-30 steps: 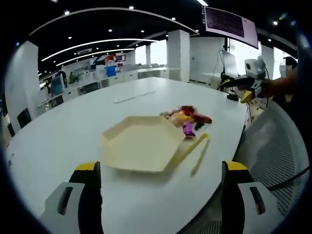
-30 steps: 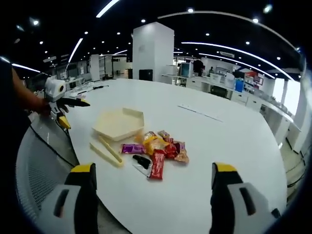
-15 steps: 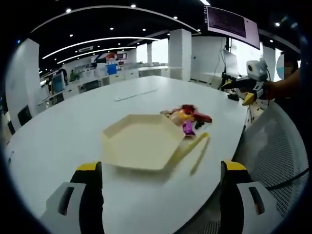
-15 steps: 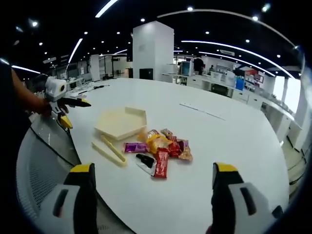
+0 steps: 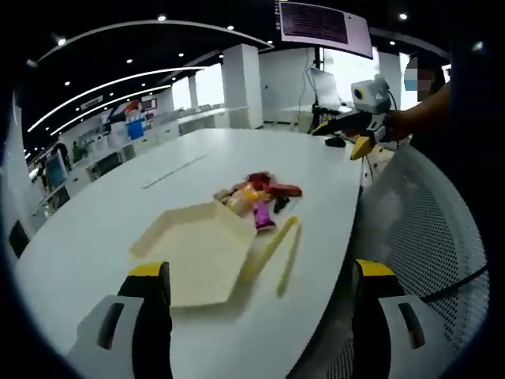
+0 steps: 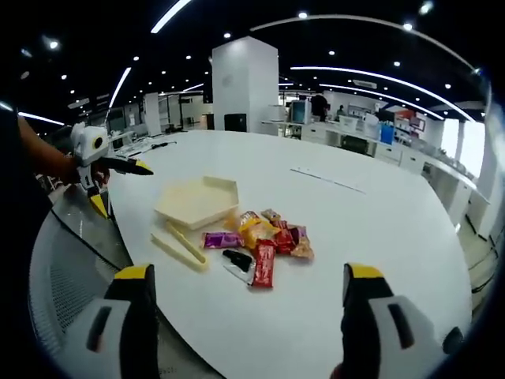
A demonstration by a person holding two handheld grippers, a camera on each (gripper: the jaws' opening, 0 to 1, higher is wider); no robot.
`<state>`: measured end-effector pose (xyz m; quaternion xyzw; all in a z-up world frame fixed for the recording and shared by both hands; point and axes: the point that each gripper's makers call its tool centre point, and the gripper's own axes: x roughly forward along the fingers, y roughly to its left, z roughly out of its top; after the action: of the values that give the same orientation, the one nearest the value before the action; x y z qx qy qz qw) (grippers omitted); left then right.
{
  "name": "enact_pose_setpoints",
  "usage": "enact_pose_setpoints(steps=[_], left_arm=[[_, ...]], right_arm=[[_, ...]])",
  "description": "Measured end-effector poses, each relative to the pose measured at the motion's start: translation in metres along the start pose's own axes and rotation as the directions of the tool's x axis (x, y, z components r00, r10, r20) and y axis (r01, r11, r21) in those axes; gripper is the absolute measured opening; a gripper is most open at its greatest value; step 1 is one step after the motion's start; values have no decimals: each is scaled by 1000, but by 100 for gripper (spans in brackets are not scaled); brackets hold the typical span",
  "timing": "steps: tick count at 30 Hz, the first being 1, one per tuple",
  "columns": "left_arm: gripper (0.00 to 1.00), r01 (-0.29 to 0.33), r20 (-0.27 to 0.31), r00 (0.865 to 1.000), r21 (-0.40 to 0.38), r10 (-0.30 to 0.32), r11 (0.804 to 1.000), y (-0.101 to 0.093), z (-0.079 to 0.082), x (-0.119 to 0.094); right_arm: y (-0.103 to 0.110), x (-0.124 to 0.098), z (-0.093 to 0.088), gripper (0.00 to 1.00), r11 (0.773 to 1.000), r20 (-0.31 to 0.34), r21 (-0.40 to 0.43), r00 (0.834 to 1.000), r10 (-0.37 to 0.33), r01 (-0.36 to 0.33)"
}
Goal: Place the target food into the container with the food tongs after gripping and lifting it, then release it inside without dropping or visibly crushing the food.
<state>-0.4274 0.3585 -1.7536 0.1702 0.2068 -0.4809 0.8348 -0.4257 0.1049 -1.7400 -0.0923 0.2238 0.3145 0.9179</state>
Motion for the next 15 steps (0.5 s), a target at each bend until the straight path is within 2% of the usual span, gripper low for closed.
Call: enact_pose_setpoints(steps=[4, 9, 12, 13, 15], left_arm=[[90, 36, -16, 999, 32, -36, 999, -3, 8, 13], [82, 96, -59, 994, 95, -90, 991, -10, 10, 24], [80, 122, -127, 987, 157, -103, 980, -13, 4, 32], [79, 124, -143, 985, 203, -96, 971, -15, 3, 35], [77, 173, -181, 975, 236, -132, 956, -25, -1, 41]], right_arm=[[-2, -1, -3, 97, 1000, -5, 7, 1000, 2, -2], [4, -3, 1, 96, 1000, 5, -2, 1000, 22, -22], [6, -2, -1, 95, 1000, -2, -9, 1000, 28, -28], [7, -2, 0, 95, 1000, 3, -4, 1000, 29, -29], [8, -3, 1, 95, 1000, 8, 2, 1000, 30, -30]])
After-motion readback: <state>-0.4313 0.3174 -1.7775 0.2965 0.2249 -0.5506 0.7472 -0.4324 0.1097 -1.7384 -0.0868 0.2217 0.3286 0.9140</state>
